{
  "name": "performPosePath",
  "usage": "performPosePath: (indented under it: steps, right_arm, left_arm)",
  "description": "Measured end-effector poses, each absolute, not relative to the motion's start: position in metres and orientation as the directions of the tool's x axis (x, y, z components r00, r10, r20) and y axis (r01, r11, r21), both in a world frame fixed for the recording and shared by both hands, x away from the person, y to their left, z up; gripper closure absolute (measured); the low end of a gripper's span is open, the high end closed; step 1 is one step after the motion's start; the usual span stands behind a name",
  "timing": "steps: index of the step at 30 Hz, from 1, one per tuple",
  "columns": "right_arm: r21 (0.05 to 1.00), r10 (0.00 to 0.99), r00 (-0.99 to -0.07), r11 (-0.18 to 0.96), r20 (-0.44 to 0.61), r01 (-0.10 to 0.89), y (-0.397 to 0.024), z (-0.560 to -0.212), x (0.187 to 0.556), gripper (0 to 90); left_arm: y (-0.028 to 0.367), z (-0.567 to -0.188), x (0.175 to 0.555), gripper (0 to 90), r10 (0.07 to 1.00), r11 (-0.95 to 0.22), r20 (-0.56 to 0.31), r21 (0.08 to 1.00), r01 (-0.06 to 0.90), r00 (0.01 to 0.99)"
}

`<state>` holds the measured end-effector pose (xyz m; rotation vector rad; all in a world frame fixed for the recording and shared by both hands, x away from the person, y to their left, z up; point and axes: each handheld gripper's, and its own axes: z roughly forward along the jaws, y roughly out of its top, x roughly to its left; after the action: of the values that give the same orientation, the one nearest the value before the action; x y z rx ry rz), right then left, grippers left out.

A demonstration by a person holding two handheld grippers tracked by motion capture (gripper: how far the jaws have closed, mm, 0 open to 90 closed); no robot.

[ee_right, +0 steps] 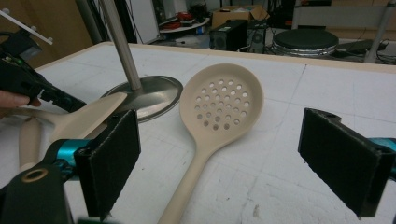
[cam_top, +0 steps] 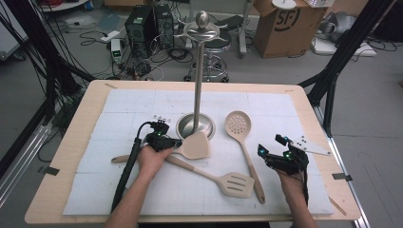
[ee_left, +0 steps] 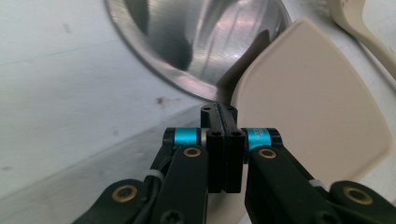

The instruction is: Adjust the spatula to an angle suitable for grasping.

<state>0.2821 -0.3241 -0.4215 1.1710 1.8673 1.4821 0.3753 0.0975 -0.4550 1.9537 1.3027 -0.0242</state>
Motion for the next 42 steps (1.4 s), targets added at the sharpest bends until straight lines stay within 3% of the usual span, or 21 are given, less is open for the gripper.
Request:
performPosePath:
  steps: [11, 15, 23, 32, 36, 42]
  right_arm:
    - [0.944, 0.846, -0.515, 0.047, 0.135, 0.325, -0.325, -0.421, 0.282, 12.2]
    - [0.944, 0.848, -0.513, 0.047, 0.135, 0.327, -0.326, -0.422, 0.282, 12.2]
    - [0.946, 0.848, -0.513, 0.048, 0.131, 0.322, -0.327, -0.422, 0.280, 12.2]
    - [0.946, 0.852, -0.509, 0.058, 0.119, 0.319, -0.325, -0.421, 0.278, 12.2]
    - [0.948, 0.852, -0.512, 0.067, 0.107, 0.311, -0.323, -0.421, 0.278, 12.2]
    - [0.947, 0.855, -0.508, 0.070, 0.104, 0.312, -0.323, -0.421, 0.279, 12.2]
  left_arm:
    - [0.058, -0.447, 0.373, 90.0, 0.749, -0.285, -0.363, 0.578, 0.764, 0.554]
    - [0.062, -0.438, 0.370, 90.0, 0.732, -0.242, -0.392, 0.614, 0.751, 0.557]
    - [0.120, -0.427, 0.348, 90.0, 0.762, -0.158, -0.386, 0.669, 0.726, 0.521]
    - [0.216, -0.447, 0.305, 89.9, 0.820, 0.014, -0.426, 0.681, 0.732, 0.381]
    - [0.240, -0.454, 0.294, 89.9, 0.861, -0.003, -0.380, 0.661, 0.750, 0.339]
    - [0.248, -0.463, 0.293, 89.9, 0.855, 0.028, -0.409, 0.650, 0.760, 0.318]
